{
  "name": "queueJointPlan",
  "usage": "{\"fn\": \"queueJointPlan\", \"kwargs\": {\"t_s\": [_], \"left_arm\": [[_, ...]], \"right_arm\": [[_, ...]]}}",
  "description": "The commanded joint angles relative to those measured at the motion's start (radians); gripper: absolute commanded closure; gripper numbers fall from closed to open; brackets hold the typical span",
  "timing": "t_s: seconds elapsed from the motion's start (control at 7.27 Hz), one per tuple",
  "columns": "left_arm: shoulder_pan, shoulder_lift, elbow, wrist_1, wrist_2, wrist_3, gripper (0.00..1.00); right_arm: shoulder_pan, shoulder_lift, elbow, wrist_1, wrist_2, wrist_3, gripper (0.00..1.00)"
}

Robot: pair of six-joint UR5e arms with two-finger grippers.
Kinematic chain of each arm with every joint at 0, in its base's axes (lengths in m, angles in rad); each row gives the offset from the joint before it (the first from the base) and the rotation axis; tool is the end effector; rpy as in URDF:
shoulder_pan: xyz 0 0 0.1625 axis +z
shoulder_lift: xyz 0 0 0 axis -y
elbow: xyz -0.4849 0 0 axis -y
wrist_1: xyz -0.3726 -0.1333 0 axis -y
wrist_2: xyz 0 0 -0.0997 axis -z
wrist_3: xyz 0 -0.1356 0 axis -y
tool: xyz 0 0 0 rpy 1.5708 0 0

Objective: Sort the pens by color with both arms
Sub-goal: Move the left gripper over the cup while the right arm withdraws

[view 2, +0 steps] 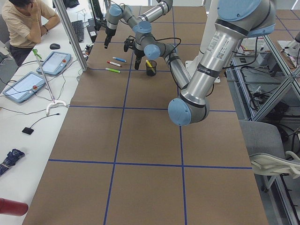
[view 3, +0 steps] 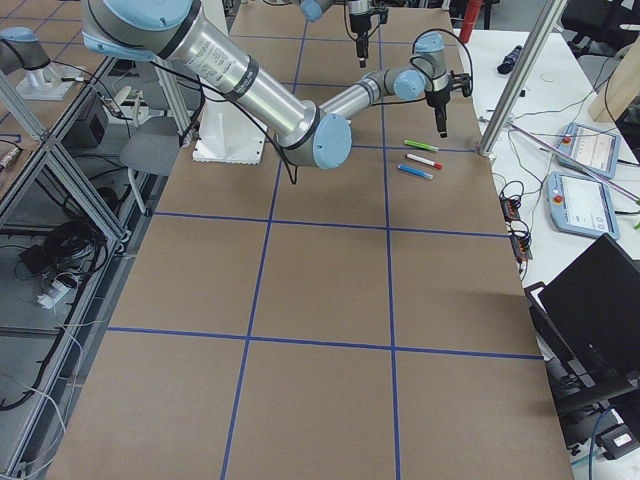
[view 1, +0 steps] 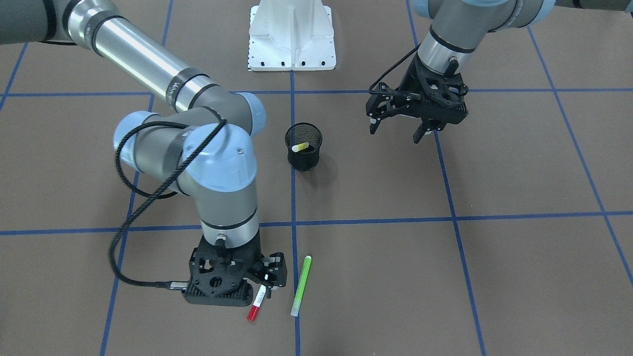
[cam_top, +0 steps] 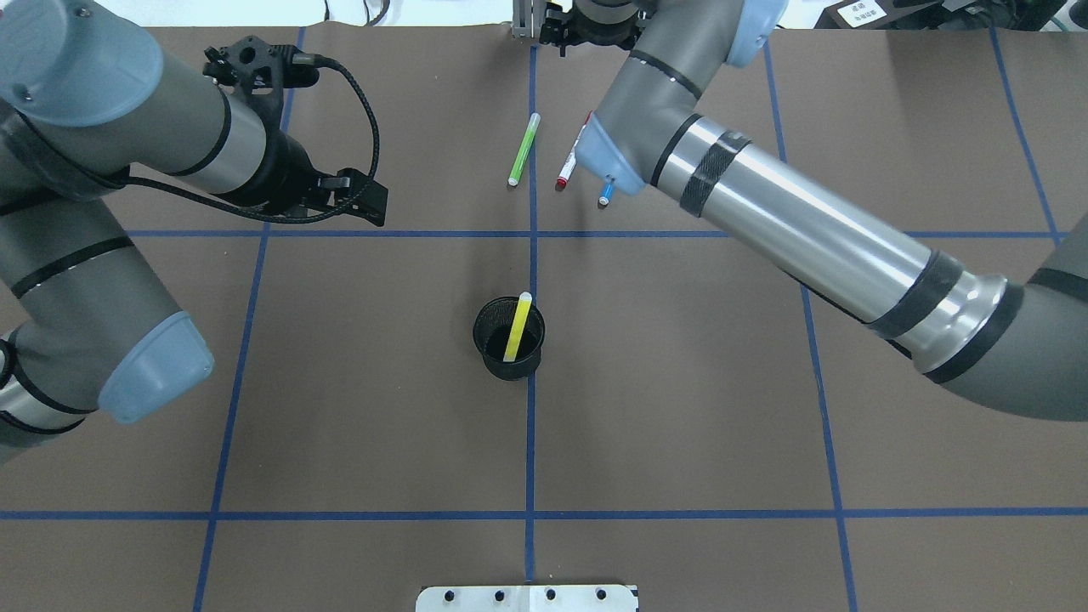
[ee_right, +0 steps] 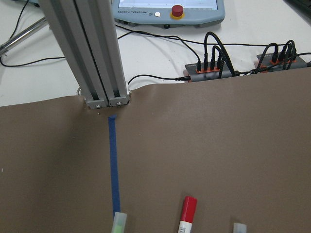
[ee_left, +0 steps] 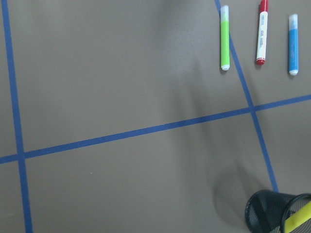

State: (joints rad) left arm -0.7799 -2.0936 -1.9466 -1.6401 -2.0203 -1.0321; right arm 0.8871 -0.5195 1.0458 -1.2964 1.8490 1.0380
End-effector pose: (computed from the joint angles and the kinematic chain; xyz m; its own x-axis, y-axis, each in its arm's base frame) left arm 0.3965 -0.4968 0.2782 0.5404 0.1154 -0.8334 0.1184 0.9703 0.2111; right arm -0.4979 -0.7631 0.2353 0.6942 0.0788 0.7155 -0.3115 0.9290 0.1999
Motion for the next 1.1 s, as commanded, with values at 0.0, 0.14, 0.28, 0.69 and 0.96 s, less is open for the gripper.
{"fn": "queueJointPlan", "kwargs": {"t_s": [0.0, 0.14, 0.28, 0.69, 0.96], "left_arm": [[0.048, -0.07, 0.037, 0.02, 0.067, -0.112, 0.01], [0.103, -0.13, 0.038, 0.117, 0.136, -0.121, 0.01], [0.141, -0.167, 0.038, 0.172, 0.181, -0.121, 0.01], [0.235, -0.258, 0.127, 0.169, 0.267, -0.067, 0.08], [0.258, -0.266, 0.15, 0.16, 0.276, 0.05, 0.25]], "right_arm": [[0.125, -0.117, 0.124, -0.05, 0.222, -0.192, 0.01], [0.16, -0.158, 0.173, -0.084, 0.271, -0.263, 0.01], [0.186, -0.207, 0.213, -0.084, 0.298, -0.307, 0.01], [0.285, -0.319, 0.273, -0.086, 0.438, -0.473, 0.01], [0.286, -0.329, 0.283, -0.087, 0.438, -0.473, 0.01]]}}
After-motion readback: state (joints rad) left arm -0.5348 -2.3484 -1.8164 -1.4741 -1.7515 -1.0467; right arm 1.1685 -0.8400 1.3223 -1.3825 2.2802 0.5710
